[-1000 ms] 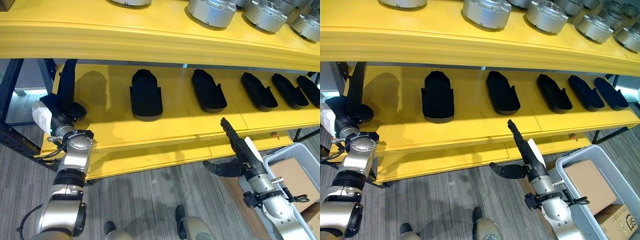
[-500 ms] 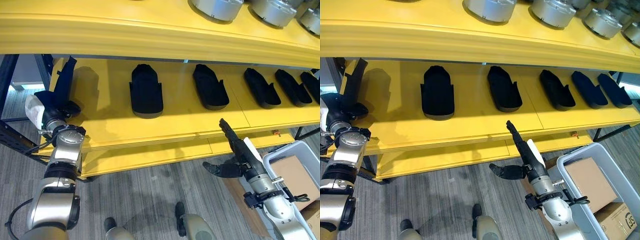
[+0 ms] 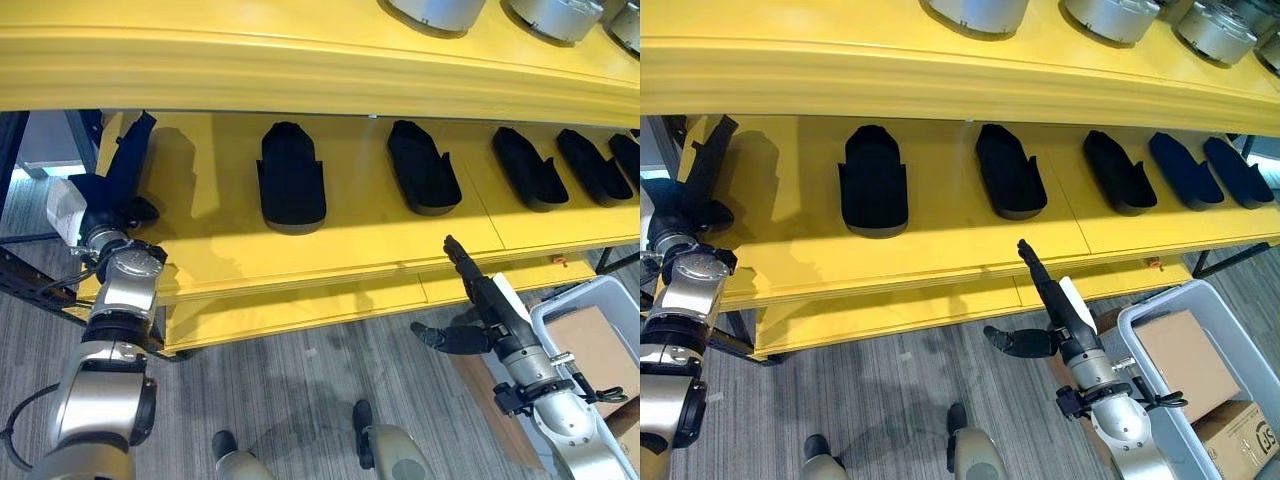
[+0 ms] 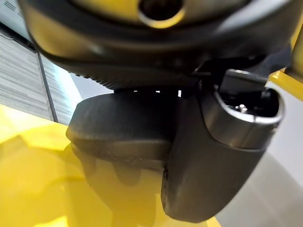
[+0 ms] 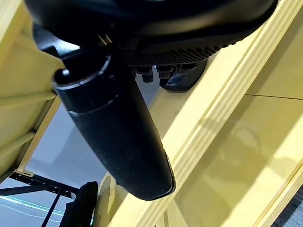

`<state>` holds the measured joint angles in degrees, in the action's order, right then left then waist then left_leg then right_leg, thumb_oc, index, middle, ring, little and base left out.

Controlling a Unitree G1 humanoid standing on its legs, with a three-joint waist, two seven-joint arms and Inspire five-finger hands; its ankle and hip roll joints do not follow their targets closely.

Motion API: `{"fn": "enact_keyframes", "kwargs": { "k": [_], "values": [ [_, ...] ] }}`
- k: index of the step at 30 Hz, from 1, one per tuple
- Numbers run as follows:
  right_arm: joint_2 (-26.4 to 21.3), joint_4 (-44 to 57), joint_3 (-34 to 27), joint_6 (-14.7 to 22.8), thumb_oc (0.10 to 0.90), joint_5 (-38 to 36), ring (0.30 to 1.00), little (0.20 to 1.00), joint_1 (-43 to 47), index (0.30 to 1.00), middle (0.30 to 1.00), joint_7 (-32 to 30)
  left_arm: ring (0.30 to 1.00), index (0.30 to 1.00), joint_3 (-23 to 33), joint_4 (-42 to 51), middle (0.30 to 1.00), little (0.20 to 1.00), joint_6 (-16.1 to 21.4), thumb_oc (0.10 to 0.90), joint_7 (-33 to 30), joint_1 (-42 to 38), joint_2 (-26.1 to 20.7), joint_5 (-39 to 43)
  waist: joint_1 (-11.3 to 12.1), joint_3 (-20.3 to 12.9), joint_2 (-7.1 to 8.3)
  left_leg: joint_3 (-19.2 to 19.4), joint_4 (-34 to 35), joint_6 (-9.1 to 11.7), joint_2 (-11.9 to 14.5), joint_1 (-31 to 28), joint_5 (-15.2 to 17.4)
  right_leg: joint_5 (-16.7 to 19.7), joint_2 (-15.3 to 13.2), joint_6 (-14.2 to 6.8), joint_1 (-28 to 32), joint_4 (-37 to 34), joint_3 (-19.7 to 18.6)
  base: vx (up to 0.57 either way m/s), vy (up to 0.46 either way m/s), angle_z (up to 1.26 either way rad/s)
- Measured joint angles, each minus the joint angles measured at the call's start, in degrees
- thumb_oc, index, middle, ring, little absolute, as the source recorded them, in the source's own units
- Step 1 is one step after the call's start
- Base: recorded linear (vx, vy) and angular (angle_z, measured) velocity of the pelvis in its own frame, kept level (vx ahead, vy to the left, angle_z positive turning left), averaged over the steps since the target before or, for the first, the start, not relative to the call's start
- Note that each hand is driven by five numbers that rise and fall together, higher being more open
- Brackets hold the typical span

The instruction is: Move parts from the plastic box to the shelf.

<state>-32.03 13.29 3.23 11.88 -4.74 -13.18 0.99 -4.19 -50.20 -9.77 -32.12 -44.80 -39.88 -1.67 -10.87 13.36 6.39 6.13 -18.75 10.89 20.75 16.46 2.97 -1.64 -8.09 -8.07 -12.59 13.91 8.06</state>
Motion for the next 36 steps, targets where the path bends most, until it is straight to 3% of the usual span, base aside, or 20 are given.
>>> {"fn": "enact_keyframes", "kwargs": {
  "k": [1, 2, 3, 23, 36],
  "values": [
    [0.0, 0.0, -0.01, 0.0, 0.9, 0.0, 1.0, 1.0, -0.07, 1.0, 1.0, 0.0, 0.3, 0.3, -0.1, 0.09, 0.3, 0.3, -0.03, 0.4, 0.16, 0.0, 0.0, -1.04, 0.04, 0.0, 0.0, 0.0, 0.0, 0.0, 0.02, 0.0, 0.01, -0.02, 0.0, 0.01, 0.0, 0.02, -0.11, 0.0, 0.0, 0.0],
    [0.0, 0.0, -0.01, -0.01, 0.9, 0.0, 1.0, 1.0, -0.11, 1.0, 1.0, 0.01, 0.465, 0.465, -0.22, 0.08, 0.465, 0.465, -0.03, 0.518, 0.43, -0.01, -0.02, -1.62, 0.05, 0.0, 0.0, 0.0, 0.0, -0.01, 0.02, 0.0, 0.01, -0.04, 0.02, 0.02, 0.0, 0.04, -0.11, 0.0, 0.0, 0.0],
    [-0.01, 0.0, -0.05, 0.0, 0.9, 0.0, 1.0, 1.0, -0.12, 1.0, 1.0, 0.03, 1.0, 1.0, -0.22, 0.08, 1.0, 1.0, -0.03, 0.9, 0.53, -0.02, -0.02, -1.77, 0.03, 0.0, 0.0, 0.0, 0.01, 0.0, 0.02, 0.0, 0.0, -0.04, 0.02, 0.02, -0.01, 0.04, -0.11, 0.0, 0.0, 0.0],
    [0.07, 0.0, -0.33, -0.13, 0.9, 0.0, 1.0, 1.0, -0.32, 1.0, 1.0, 0.47, 1.0, 1.0, -2.57, 0.28, 1.0, 1.0, 0.33, 0.9, 4.06, -0.74, 0.65, -0.4, -0.02, 0.01, -0.04, 0.07, 0.08, -0.03, -0.14, -0.57, 0.02, -0.11, -0.14, 0.04, 0.5, 0.1, -0.08, 0.0, 0.0, 0.0],
    [0.07, 0.0, -0.3, -0.3, 0.9, 0.0, 1.0, 1.0, -0.24, 1.0, 1.0, 0.26, 1.0, 1.0, -2.86, 1.07, 1.0, 1.0, 3.3, 0.9, 3.53, -1.86, 5.32, 11.04, -0.17, -0.05, -0.75, 0.35, 0.05, -0.19, -0.87, -1.75, -0.05, -0.21, -0.9, -0.14, 1.24, 0.67, -0.66, 0.0, 0.0, 0.0]
  ]
}}
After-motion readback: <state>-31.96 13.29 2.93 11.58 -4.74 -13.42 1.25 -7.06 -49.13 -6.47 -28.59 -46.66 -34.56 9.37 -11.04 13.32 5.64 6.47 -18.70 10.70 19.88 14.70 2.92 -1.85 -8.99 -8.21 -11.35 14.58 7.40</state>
